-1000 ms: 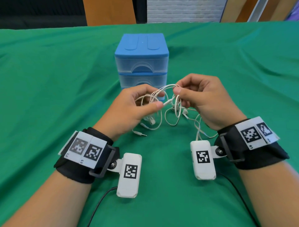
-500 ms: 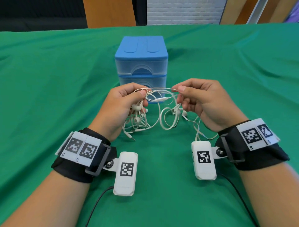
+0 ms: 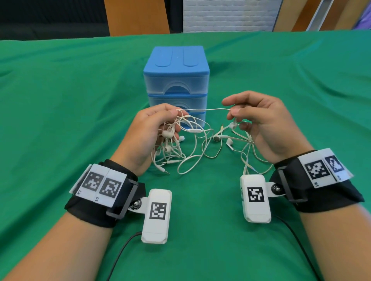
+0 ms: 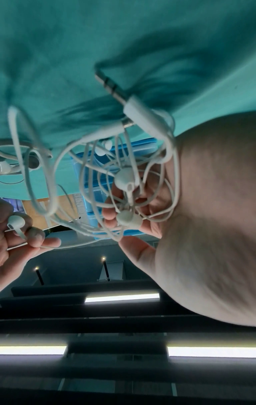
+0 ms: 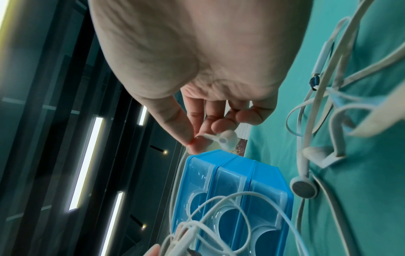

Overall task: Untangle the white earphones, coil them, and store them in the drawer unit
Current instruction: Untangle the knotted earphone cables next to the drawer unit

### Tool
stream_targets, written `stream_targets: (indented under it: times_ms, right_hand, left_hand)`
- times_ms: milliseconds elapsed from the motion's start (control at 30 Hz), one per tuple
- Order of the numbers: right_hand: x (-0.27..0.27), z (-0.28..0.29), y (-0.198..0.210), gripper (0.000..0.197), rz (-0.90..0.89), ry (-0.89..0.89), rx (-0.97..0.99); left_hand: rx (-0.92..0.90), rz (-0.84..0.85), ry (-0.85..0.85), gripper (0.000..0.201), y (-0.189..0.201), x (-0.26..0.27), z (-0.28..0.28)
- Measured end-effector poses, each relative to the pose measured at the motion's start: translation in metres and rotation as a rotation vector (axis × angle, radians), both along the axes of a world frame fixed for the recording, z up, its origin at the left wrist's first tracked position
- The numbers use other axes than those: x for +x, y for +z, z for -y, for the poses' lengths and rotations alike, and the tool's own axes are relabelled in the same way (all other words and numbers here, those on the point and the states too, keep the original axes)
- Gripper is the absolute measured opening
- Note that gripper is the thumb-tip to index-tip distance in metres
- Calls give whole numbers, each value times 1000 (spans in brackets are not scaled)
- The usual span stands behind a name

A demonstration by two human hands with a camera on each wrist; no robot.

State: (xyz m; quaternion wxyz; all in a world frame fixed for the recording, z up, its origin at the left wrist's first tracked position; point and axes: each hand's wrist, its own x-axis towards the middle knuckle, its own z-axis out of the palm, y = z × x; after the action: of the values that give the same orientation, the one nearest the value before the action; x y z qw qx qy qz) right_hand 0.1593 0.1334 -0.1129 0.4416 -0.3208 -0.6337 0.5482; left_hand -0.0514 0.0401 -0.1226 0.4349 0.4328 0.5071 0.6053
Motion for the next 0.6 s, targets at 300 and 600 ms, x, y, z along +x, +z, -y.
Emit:
stream_targets:
  times_ms: [300, 600]
  right_hand:
    - [-4, -1, -1, 16, 0, -180, 110]
    - [-7, 2, -6, 14, 149, -149, 134]
  left_hand:
    - [40, -74, -84, 19, -5, 0, -2]
    - [68, -150, -34, 9, -7, -1, -3]
